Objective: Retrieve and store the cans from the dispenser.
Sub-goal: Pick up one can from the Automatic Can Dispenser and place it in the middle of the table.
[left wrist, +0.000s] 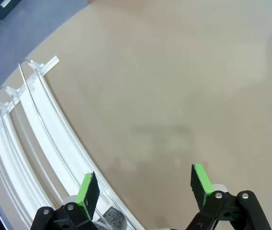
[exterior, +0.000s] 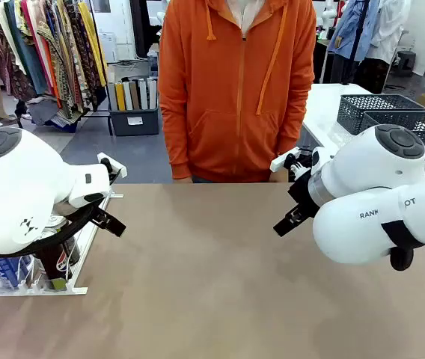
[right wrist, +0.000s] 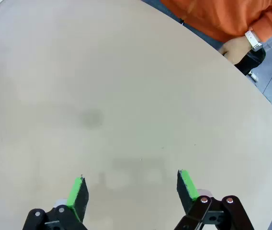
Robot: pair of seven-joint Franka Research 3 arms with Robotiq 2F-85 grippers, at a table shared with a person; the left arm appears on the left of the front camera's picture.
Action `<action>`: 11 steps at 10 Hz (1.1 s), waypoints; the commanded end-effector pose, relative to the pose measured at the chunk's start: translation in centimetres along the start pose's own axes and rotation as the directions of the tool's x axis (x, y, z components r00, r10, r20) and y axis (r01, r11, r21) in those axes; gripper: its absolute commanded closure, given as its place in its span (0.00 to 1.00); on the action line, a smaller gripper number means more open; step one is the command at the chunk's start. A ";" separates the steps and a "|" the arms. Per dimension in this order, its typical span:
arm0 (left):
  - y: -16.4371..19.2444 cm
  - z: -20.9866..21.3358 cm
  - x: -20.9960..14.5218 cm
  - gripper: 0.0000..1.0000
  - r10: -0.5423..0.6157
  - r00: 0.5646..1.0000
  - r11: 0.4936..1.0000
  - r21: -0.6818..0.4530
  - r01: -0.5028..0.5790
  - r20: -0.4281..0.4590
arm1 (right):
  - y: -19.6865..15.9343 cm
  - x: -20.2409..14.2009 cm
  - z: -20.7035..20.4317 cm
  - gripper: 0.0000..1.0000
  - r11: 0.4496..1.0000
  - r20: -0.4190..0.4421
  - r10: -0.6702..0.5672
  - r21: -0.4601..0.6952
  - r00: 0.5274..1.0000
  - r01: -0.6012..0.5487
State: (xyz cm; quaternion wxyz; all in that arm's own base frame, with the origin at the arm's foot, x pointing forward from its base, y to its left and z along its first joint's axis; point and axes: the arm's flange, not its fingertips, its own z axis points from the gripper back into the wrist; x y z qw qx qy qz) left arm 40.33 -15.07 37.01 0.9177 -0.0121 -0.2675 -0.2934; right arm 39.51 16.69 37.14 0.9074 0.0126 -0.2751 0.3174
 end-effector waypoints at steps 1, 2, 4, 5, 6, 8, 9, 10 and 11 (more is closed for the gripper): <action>0.0 0.0 0.0 0.00 0.000 1.000 1.000 0.000 0.000 0.000 | 0.0 0.0 0.0 0.00 1.000 0.000 0.000 0.000 1.000 0.000; 0.0 0.0 0.0 0.00 0.000 1.000 1.000 0.000 0.000 0.000 | 0.0 0.0 0.0 0.00 1.000 0.000 0.000 0.000 1.000 0.000; 0.0 0.0 0.0 0.00 0.000 1.000 1.000 0.000 0.000 0.000 | 0.0 0.0 0.0 0.00 1.000 0.000 0.000 0.000 1.000 0.000; 0.0 0.0 0.0 0.00 0.000 1.000 1.000 0.000 0.000 0.000 | 0.0 0.0 0.0 0.00 1.000 0.000 0.000 0.000 1.000 0.000; 0.0 0.0 0.0 0.00 0.000 1.000 1.000 0.000 0.000 0.000 | 0.0 0.0 0.0 0.00 1.000 0.000 0.000 0.000 1.000 0.000; 0.0 0.0 0.0 0.00 0.000 1.000 1.000 0.000 0.000 0.000 | 0.0 0.0 0.0 0.00 1.000 0.000 0.000 0.000 1.000 0.000; 0.0 0.0 0.0 0.00 0.000 1.000 1.000 0.000 0.000 0.000 | 0.0 0.0 0.0 0.00 1.000 0.000 0.000 0.000 1.000 0.000; 0.0 0.0 0.0 0.00 0.000 1.000 1.000 0.000 0.000 0.000 | 0.0 0.0 0.0 0.00 1.000 0.000 0.000 0.000 1.000 0.000; 0.0 0.0 0.0 0.00 0.000 1.000 1.000 0.000 0.000 0.000 | 0.0 0.0 0.0 0.00 1.000 0.000 0.000 0.000 1.000 0.000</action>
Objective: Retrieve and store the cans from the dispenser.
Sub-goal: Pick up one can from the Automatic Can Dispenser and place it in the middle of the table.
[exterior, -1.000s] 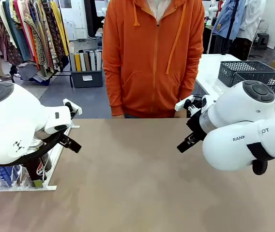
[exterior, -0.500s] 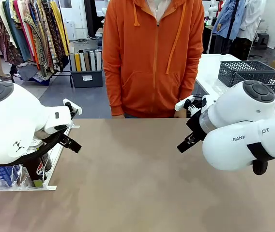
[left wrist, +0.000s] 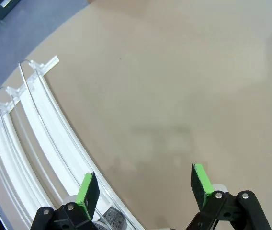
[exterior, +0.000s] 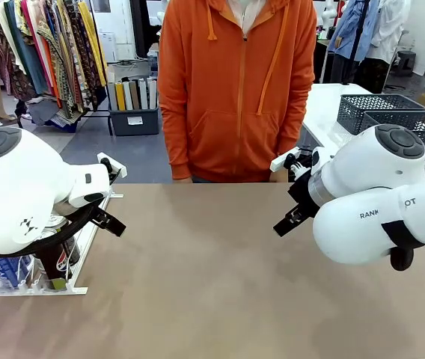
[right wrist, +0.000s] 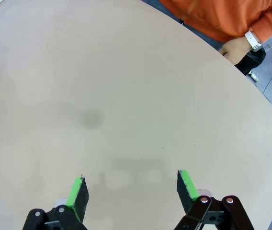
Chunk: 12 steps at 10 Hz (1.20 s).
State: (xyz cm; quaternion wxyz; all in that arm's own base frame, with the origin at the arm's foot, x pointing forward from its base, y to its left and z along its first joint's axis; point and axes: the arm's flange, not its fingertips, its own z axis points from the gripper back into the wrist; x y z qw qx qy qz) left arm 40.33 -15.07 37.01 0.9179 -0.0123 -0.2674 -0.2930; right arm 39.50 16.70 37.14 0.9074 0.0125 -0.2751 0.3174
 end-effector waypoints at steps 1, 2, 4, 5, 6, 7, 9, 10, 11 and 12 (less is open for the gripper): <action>0.0 0.0 0.0 0.00 -0.001 1.000 1.000 0.000 0.001 0.000 | 0.0 0.0 0.0 0.00 1.000 0.000 0.000 0.000 1.000 0.000; 0.0 0.0 0.0 0.00 -0.001 1.000 1.000 0.000 0.001 0.000 | 0.0 0.0 0.0 0.00 1.000 0.000 0.000 0.000 1.000 0.000; 0.0 0.0 0.0 0.00 -0.001 1.000 1.000 0.000 0.001 0.000 | 0.0 0.0 0.0 0.00 1.000 0.000 0.000 0.000 1.000 0.000; 0.0 0.0 0.0 0.00 -0.001 1.000 1.000 0.000 0.001 0.000 | 0.0 0.0 0.0 0.00 1.000 0.000 0.000 0.000 1.000 0.000; 0.0 0.0 0.0 0.00 -0.001 1.000 1.000 0.000 0.001 0.000 | 0.0 0.0 0.0 0.00 1.000 0.000 0.000 0.000 1.000 0.000; 0.0 0.0 0.0 0.00 0.000 1.000 1.000 0.000 0.000 0.000 | -0.1 -0.1 0.4 0.00 0.997 -0.033 -0.019 0.077 0.999 0.021; -0.7 2.3 0.2 0.00 -0.001 1.000 0.966 -0.259 -0.002 -0.013 | -1.6 -0.2 1.5 0.00 0.928 -0.142 -0.170 0.311 0.975 0.207; -1.1 3.9 1.1 0.00 0.140 0.987 0.918 -0.363 -0.158 -0.076 | -2.3 0.0 2.4 0.00 0.854 -0.180 -0.298 0.388 0.937 0.346; -1.2 6.1 2.2 0.00 0.248 0.935 0.839 -0.426 -0.339 -0.255 | -3.6 0.3 4.1 0.00 0.719 -0.272 -0.465 0.439 0.842 0.539; -0.7 8.7 2.0 0.00 0.248 0.926 0.777 -0.512 -0.366 -0.285 | -4.7 -0.7 6.8 0.00 0.599 -0.284 -0.489 0.578 0.825 0.554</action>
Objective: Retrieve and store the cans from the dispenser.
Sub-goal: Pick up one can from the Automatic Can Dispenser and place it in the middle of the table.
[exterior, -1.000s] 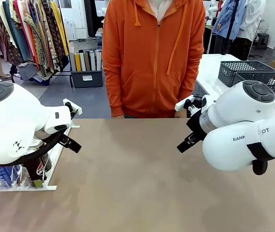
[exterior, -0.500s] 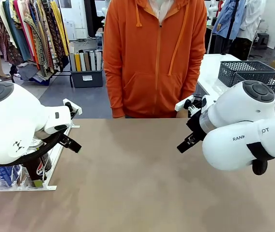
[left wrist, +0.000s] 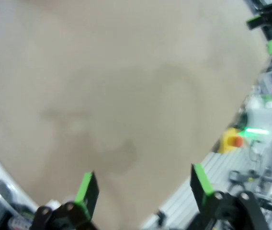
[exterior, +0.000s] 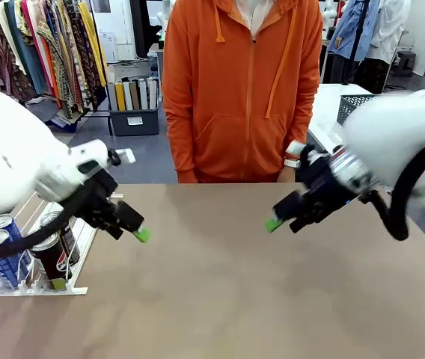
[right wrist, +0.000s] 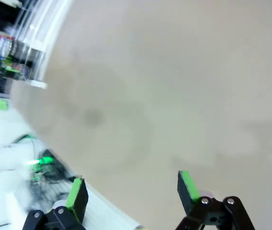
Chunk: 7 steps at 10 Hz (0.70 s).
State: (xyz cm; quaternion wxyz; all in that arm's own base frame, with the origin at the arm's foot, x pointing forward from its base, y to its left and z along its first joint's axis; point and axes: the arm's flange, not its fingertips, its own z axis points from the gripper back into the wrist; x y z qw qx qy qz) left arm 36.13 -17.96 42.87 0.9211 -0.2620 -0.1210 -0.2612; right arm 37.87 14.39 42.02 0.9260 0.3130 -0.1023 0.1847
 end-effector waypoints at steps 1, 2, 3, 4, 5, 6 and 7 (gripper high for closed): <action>2.0 7.4 -0.1 0.00 0.156 0.987 0.975 -0.156 -0.158 -0.029 | -1.9 -1.8 6.9 0.00 0.958 0.066 -0.161 0.250 0.985 0.140; 3.4 12.6 -1.1 0.00 0.186 0.977 0.961 -0.225 -0.160 0.100 | -2.5 -4.1 11.8 0.00 0.927 0.122 -0.167 0.358 0.978 0.114; 5.7 18.5 -3.2 0.00 0.194 0.949 0.952 -0.283 -0.121 0.249 | -4.0 -7.2 17.3 0.00 0.894 0.236 -0.212 0.438 0.948 0.091; 8.5 22.6 -5.5 0.00 0.268 0.897 0.926 -0.351 -0.139 0.351 | -6.0 -10.3 21.2 0.00 0.860 0.327 -0.294 0.500 0.898 0.099; 12.1 25.5 -8.2 0.00 0.368 0.820 0.877 -0.457 -0.150 0.438 | -8.6 -13.4 24.2 0.00 0.824 0.404 -0.375 0.558 0.834 0.100; 16.1 27.4 -12.0 0.00 0.507 0.699 0.821 -0.529 -0.213 0.505 | -11.5 -17.2 26.1 0.00 0.785 0.481 -0.467 0.611 0.742 0.098; 19.1 28.1 -15.6 0.00 0.599 0.607 0.768 -0.590 -0.250 0.523 | -13.5 -20.6 27.0 0.00 0.751 0.521 -0.536 0.654 0.664 0.094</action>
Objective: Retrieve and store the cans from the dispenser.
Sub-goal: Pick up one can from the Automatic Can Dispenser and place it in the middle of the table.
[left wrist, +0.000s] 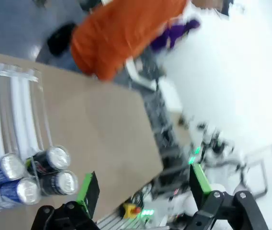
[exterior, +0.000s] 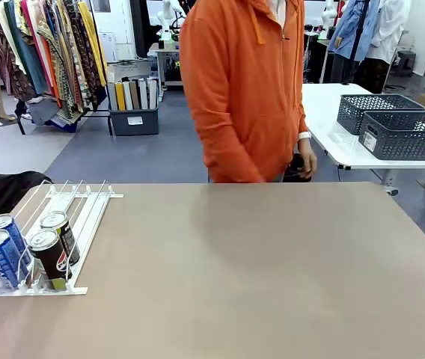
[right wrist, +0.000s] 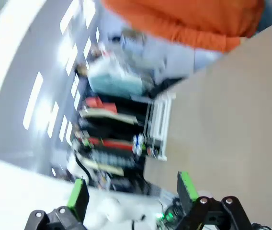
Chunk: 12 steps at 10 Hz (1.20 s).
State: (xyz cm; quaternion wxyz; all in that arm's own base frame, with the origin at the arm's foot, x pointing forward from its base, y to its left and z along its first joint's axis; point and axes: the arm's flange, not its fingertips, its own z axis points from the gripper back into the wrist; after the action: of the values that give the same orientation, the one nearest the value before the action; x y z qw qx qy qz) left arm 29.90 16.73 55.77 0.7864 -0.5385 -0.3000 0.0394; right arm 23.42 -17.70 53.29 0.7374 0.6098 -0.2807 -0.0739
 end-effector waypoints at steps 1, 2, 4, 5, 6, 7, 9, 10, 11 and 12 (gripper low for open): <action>6.6 2.0 -0.5 0.00 0.136 0.979 0.988 -0.094 -0.123 0.149 | -5.0 -2.5 3.0 0.00 0.994 0.178 -0.056 0.105 0.982 0.037; 8.8 3.6 -1.3 0.00 0.165 0.967 0.984 -0.100 -0.148 0.196 | -6.4 -3.2 4.8 0.00 0.990 0.242 -0.089 0.128 0.966 0.059; 7.4 5.4 -1.7 0.00 0.163 0.969 0.986 -0.061 -0.154 0.184 | -7.8 -3.1 4.5 0.00 0.994 0.292 -0.105 0.070 0.951 0.088; 7.4 5.4 -1.7 0.00 0.163 0.969 0.986 -0.061 -0.154 0.184 | -6.1 -1.9 9.1 0.00 0.989 0.270 -0.132 0.099 0.954 0.109; 7.4 5.4 -1.7 0.00 0.163 0.969 0.986 -0.061 -0.154 0.184 | -6.1 -1.9 9.1 0.00 0.989 0.270 -0.132 0.099 0.954 0.109; 7.4 5.4 -1.7 0.00 0.163 0.969 0.986 -0.061 -0.154 0.184 | -6.1 -1.9 9.1 0.00 0.989 0.270 -0.132 0.099 0.954 0.109; 7.4 5.4 -1.7 0.00 0.163 0.969 0.986 -0.061 -0.154 0.184 | -6.1 -1.9 9.1 0.00 0.989 0.270 -0.132 0.099 0.954 0.109; 7.4 5.4 -1.7 0.00 0.163 0.969 0.986 -0.061 -0.154 0.184 | -6.1 -1.9 9.1 0.00 0.989 0.270 -0.132 0.099 0.954 0.109; 7.4 5.3 -1.7 0.00 0.161 0.973 0.987 -0.041 -0.157 0.168 | -6.1 -1.9 9.1 0.00 0.989 0.270 -0.132 0.099 0.954 0.109; 4.9 4.8 -1.9 0.00 0.083 0.994 0.996 -0.021 -0.082 0.073 | -6.1 -1.9 9.1 0.00 0.989 0.270 -0.132 0.099 0.954 0.109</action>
State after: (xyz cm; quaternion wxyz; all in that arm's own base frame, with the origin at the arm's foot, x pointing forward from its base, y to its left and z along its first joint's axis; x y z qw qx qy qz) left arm 27.68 23.03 50.27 0.7522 -0.5633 -0.3163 0.1298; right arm 18.56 -26.11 47.29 0.6661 0.6350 -0.3393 -0.1948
